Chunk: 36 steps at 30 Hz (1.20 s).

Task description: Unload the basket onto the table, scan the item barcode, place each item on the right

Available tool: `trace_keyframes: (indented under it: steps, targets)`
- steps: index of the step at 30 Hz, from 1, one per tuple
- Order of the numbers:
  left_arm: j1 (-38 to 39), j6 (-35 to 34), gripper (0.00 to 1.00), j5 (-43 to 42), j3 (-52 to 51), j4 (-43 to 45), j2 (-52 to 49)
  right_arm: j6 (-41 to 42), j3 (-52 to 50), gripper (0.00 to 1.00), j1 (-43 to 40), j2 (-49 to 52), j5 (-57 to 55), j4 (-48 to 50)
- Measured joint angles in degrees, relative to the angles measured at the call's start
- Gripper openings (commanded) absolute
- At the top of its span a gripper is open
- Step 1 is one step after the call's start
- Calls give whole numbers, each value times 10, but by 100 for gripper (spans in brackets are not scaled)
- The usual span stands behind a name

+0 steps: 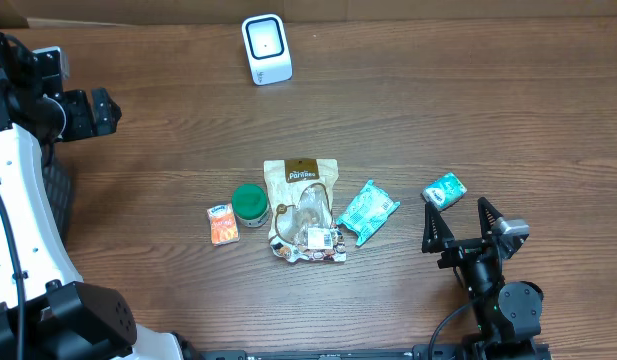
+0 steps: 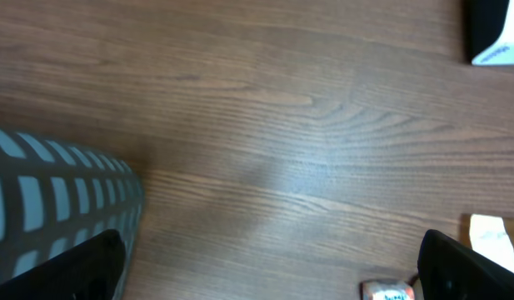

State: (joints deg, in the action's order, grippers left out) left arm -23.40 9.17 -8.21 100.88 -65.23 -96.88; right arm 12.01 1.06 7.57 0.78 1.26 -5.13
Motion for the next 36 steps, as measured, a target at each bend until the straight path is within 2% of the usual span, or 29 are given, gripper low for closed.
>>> trace_keyframes:
  steps: [14,20,27,36]
  targets:
    - [0,0,100,-4,0,-9,0,0,0,100,0,0,1,4]
    - [0,0,100,-4,0,-9,0,0,20,100,0,3,27,-24]
    - [0,0,100,-6,0,-10,0,0,187,100,0,94,35,-120]
    - [0,0,99,-8,0,-9,0,-1,472,100,0,343,38,-338]
